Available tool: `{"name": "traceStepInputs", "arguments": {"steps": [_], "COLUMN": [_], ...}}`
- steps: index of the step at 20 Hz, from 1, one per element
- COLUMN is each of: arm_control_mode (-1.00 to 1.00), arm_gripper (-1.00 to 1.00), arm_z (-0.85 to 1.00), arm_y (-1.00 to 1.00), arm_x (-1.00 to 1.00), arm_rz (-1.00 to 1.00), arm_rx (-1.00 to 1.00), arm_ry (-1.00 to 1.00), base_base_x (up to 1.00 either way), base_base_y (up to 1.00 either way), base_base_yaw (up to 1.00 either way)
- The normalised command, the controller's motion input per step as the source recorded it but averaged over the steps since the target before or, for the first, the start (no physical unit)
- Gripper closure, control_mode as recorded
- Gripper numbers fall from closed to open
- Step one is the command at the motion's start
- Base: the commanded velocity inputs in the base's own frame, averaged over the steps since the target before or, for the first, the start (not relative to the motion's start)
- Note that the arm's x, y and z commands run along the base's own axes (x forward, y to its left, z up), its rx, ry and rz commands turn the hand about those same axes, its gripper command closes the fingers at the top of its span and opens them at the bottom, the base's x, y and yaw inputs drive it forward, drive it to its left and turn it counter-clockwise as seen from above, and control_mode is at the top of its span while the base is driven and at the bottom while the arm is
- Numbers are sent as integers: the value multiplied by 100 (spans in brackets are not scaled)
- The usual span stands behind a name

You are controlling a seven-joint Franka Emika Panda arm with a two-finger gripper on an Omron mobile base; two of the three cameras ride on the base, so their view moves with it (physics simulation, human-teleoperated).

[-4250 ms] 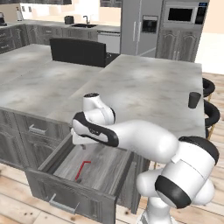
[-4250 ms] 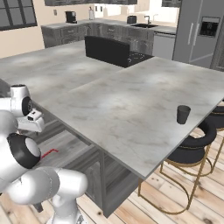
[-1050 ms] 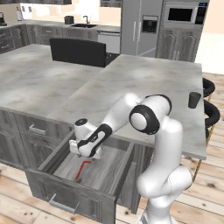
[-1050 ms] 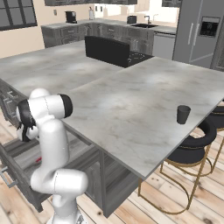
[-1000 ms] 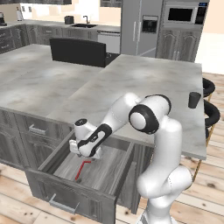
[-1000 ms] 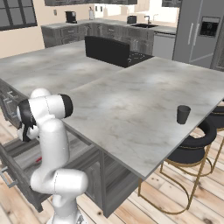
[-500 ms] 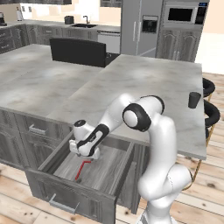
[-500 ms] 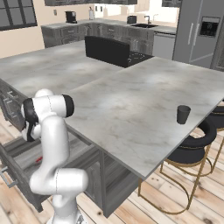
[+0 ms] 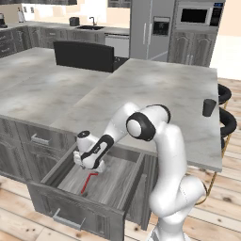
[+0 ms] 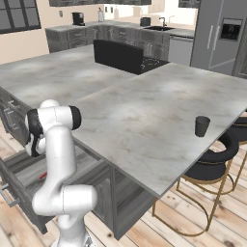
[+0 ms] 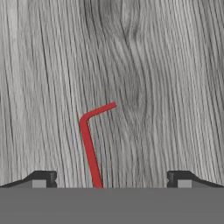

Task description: Take a straw from the drawer in front and place it inside the glass cup on the dining counter.

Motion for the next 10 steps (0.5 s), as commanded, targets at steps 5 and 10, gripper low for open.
{"name": "traceStepInputs", "arguments": {"steps": [5, 10], "arm_control_mode": [-100, -100], "arm_gripper": [-100, -100], "arm_z": [-20, -20], "arm_y": [10, 3], "arm_x": [3, 4], "arm_rz": [-4, -3], "arm_rx": [0, 0], "arm_ry": [0, 0], "base_base_x": [0, 0], "base_base_y": [0, 0], "base_base_yaw": [0, 0]}}
